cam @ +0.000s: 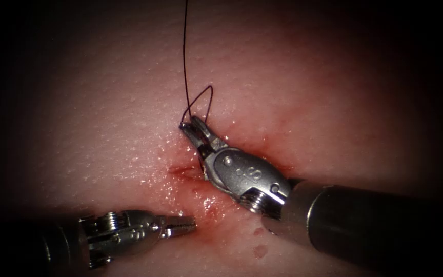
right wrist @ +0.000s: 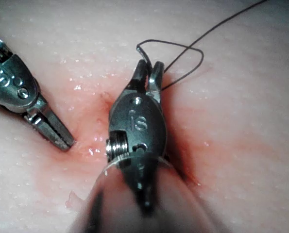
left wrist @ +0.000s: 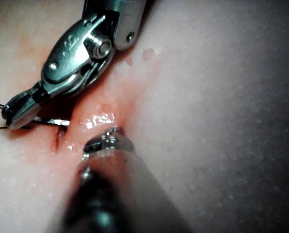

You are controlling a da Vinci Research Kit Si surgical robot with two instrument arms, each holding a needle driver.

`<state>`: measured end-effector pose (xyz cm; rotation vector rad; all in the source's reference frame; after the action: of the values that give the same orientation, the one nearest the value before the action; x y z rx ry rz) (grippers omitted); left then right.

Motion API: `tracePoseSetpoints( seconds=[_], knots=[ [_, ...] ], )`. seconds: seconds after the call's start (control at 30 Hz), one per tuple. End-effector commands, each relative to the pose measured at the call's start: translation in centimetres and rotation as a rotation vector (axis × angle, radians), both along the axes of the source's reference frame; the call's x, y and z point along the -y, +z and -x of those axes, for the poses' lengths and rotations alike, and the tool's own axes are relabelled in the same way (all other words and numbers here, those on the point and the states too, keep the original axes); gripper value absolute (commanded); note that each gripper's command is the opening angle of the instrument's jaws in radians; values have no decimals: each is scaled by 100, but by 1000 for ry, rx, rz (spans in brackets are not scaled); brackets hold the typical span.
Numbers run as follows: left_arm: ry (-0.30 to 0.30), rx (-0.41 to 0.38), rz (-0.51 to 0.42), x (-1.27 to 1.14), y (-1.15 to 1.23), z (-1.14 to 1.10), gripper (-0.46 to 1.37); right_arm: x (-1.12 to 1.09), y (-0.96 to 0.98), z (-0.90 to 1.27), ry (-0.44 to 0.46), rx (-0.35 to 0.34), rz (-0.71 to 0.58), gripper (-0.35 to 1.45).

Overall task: Wound Closure
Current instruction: Throw the needle through the skin below the wound with the right tool

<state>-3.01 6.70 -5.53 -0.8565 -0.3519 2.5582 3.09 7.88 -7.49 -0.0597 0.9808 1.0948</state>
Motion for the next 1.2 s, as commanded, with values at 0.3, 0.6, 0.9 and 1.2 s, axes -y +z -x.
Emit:
tracePoseSetpoints(
  seconds=[0.3, 0.6, 0.9, 1.2],
  knots=[
    [-2, 0, -2, -4, 9, -2, -35, 4, -3, -1, 22, -3, -147, -35],
    [0, 0, 0, -6, 13, -3, -35, 6, -5, 1, 37, -12, -312, -35],
    [1, 1, 0, -5, 11, -4, -35, 3, -3, 3, 35, -5, -344, -35],
    [4, 3, 0, -4, 11, -7, -35, -2, -4, 9, 6, 16, -384, -35]
  ],
)
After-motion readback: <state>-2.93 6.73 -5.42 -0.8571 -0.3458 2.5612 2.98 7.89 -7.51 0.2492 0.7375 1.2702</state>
